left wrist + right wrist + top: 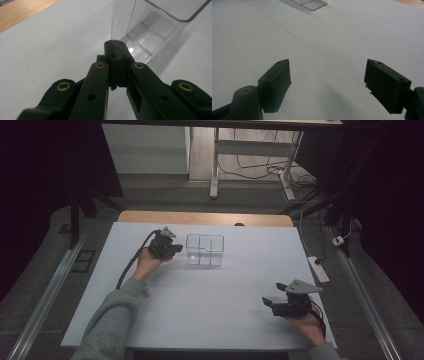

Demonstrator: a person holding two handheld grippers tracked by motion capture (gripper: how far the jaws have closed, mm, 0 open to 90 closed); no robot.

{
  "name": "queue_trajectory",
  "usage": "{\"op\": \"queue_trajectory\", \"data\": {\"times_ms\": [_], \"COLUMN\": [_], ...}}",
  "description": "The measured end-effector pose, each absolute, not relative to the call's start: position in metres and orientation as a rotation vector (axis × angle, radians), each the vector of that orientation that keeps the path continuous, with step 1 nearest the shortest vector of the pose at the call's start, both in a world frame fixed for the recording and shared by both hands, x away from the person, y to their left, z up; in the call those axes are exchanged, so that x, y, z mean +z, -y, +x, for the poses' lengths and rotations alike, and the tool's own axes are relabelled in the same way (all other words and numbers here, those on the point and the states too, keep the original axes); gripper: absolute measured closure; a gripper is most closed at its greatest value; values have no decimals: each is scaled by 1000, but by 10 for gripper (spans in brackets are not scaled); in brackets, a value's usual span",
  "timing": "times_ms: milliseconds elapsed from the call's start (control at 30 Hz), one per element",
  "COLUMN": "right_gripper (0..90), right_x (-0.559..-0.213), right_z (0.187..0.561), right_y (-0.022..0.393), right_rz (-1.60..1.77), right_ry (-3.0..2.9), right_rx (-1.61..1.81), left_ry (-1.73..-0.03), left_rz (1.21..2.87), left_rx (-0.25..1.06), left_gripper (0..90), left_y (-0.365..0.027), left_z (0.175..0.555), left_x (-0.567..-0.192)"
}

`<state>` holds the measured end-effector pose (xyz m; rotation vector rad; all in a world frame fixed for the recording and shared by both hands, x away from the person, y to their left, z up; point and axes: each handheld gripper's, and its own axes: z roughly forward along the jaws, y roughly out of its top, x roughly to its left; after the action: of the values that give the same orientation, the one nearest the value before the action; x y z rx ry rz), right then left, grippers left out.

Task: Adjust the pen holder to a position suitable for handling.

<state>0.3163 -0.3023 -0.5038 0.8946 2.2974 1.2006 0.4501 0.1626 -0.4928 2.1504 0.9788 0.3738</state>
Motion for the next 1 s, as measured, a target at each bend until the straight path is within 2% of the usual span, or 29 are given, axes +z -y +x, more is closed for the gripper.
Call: {"op": "queue_trajectory", "data": {"times_ms": [200, 267, 300, 333, 400, 500, 733, 1000], "right_gripper": [207, 207, 207, 207, 207, 207, 207, 207], "right_x": [-503, -503, -503, -502, -502, -502, -503, -504], "right_z": [315, 315, 315, 315, 314, 314, 314, 314], "right_y": [303, 303, 303, 303, 303, 303, 303, 301], "right_rz": [892, 888, 888, 885, 882, 878, 871, 862], "right_ry": [-2300, -2301, -2301, -2302, -2301, -2303, -2311, -2318], "right_rx": [1195, 1200, 1200, 1196, 1198, 1205, 1197, 1209], "left_ry": [-907, -857, -829, -811, -791, -761, -660, -454], "left_rz": [2140, 2141, 2152, 2163, 2204, 2263, 2298, 2433], "left_rx": [337, 257, 244, 240, 243, 277, 261, 269], "left_gripper": [879, 771, 771, 724, 693, 574, 444, 357], "left_y": [-178, -183, -185, -186, -187, -189, -201, -209], "left_z": [425, 419, 416, 413, 407, 399, 386, 370], "left_x": [-476, -470, -468, -466, -462, -459, -450, -439]}}
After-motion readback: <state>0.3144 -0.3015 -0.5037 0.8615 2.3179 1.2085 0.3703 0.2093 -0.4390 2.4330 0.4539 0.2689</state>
